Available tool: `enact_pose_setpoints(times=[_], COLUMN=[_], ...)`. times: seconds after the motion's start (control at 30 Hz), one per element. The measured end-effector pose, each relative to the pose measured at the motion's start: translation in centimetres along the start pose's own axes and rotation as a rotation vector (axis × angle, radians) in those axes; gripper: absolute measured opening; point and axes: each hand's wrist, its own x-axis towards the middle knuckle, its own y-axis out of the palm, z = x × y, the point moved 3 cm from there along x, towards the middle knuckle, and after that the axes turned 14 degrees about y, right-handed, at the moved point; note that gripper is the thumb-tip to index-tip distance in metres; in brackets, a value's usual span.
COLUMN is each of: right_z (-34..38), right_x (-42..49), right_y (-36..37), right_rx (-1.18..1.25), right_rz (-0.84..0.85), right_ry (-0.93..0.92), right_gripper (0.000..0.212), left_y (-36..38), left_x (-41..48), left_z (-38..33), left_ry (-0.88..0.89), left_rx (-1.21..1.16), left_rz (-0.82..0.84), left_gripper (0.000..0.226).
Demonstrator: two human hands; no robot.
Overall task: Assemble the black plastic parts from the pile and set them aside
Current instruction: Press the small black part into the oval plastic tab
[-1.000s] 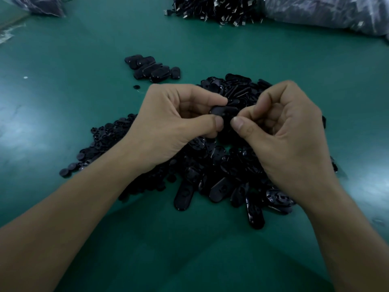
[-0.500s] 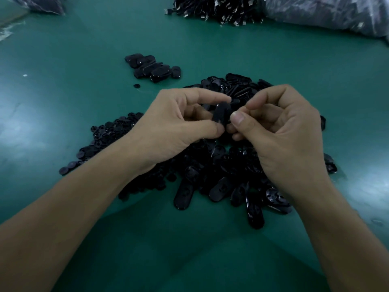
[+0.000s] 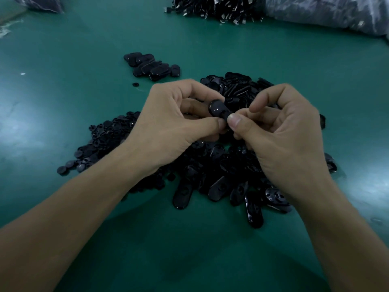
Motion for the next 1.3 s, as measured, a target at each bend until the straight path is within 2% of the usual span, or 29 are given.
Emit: enact_pose_setpoints(times=[0.37,0.6,0.77,0.9,1.0,1.13,1.3], right_z=[-0.2,-0.4,-0.5,-0.9,-1.0,-0.4,-0.3], right_x=[0.2,0.1,0.1,0.1,0.1,-0.1,-0.2], right_y=[-0.3,-0.6,-0.8,-0.7,-0.2,-0.2,0.1], right_rx=[-0.058,-0.118,-0.13,-0.179,-0.176,-0.088,-0.128], right_rz=[0.023,0.037,-0.003,-0.046,-0.052,-0.029,-0.043], right_ry=[0.046,0.092,0.127,0.155,0.168,0.137,0.049], right_gripper=[0.028,0.033,0.035,0.035,0.027,0.022,0.021], left_y=[0.0,0.3,0.4,0.7,0.9,0.9,0.4], left_x=[0.0,0.0,-0.2,-0.4,-0.8,-0.9,-0.5], left_z=[0.2,0.2,0.4,0.8,0.8,0.4,0.4], left_ry=[0.032,0.062,0.068,0.113,0.19,0.292,0.283], left_rx=[0.037,0.142,0.216,0.362,0.491,0.508,0.521], left_rz=[0.062,0.14,0.138,0.15,0.124,0.033,-0.031], left_gripper=[0.024,0.022,0.017,0.016,0.019,0.015,0.017])
